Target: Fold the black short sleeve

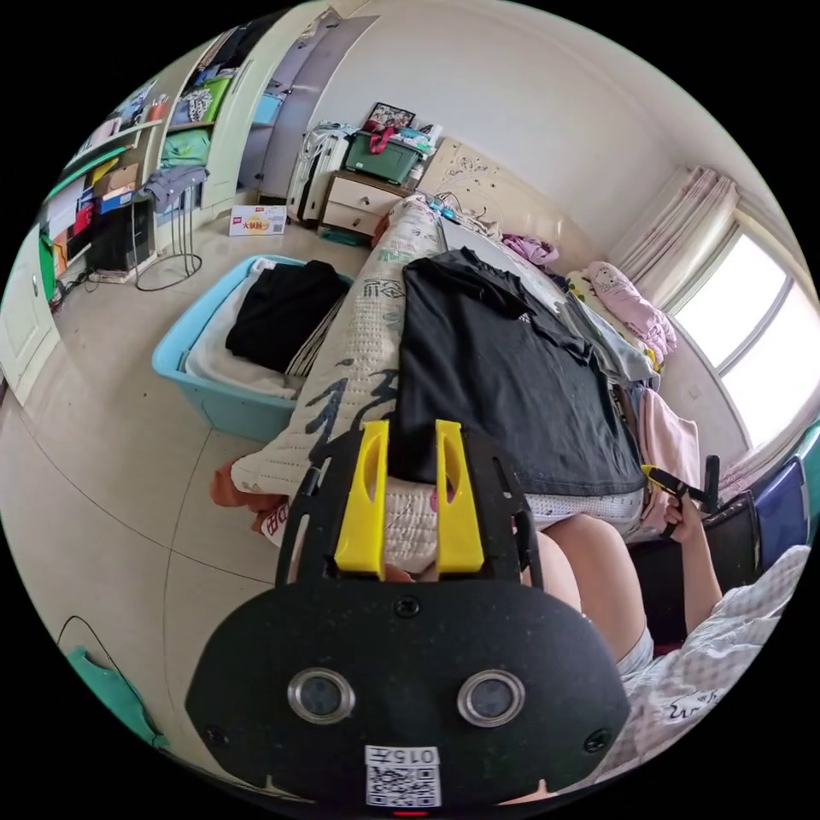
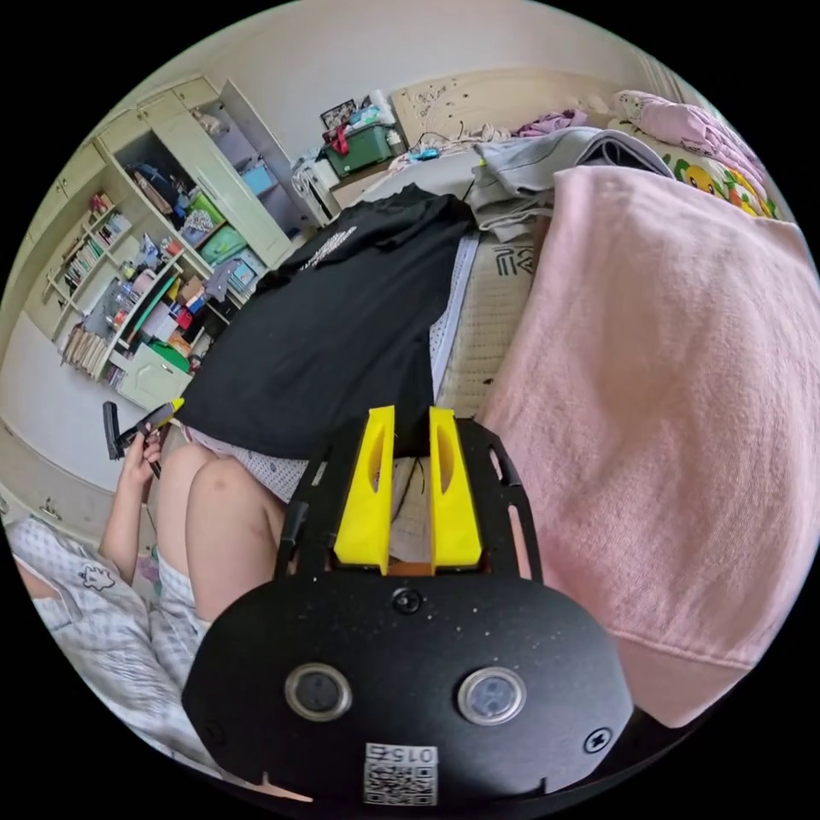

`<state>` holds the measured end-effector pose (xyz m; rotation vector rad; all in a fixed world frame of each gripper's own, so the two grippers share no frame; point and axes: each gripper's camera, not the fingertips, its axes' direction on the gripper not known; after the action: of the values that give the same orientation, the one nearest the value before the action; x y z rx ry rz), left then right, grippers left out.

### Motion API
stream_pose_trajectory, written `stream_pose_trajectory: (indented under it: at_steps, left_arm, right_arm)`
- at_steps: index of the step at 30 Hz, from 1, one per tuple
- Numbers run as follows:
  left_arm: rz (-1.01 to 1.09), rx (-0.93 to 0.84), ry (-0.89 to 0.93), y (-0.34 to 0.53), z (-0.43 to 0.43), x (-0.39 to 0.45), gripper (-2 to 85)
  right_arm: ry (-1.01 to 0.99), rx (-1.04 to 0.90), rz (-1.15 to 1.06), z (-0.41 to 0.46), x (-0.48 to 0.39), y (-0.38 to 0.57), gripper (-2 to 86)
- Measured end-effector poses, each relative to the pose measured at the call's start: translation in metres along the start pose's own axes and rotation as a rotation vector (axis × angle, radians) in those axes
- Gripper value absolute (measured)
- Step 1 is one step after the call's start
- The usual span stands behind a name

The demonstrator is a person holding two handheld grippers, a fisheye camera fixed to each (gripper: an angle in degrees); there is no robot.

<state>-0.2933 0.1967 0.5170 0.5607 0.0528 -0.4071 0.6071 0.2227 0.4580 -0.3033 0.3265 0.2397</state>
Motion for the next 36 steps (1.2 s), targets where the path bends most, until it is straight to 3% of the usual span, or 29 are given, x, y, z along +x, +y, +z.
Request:
stream_pose_trajectory:
  at_steps: [3, 7, 20, 26, 32, 36]
  left_arm:
    - [0.026, -0.026, 0.023, -0.007, 0.004, 0.001, 1.3]
    - [0.056, -0.002, 0.004, -0.011, -0.008, 0.009, -0.1]
    - [0.065, 0.024, -0.097, 0.018, 0.009, 0.013, 0.0]
    - [0.105, -0.015, -0.131, 0.010, 0.009, 0.024, 4.0]
    - [0.184, 0.030, -0.240, -0.022, -0.035, 0.031, 7.8]
    - [0.355, 0.071, -0.170, -0.090, -0.024, 0.082, 9.9]
  right_arm:
    - [0.088, 0.000, -0.052, 0.000, -0.012, 0.002, 3.6]
    - [0.156, 0.038, -0.048, -0.017, -0.029, 0.021, 1.3]
    - [0.215, 0.022, -0.005, 0.009, -0.042, 0.067, 1.2]
    - [0.214, -0.002, -0.027, 0.000, -0.043, 0.072, 4.2]
    - [0.191, 0.291, -0.049, -0.097, -0.044, 0.074, 5.1]
    - [0.094, 0.324, -0.290, -0.086, -0.077, -0.005, 6.7]
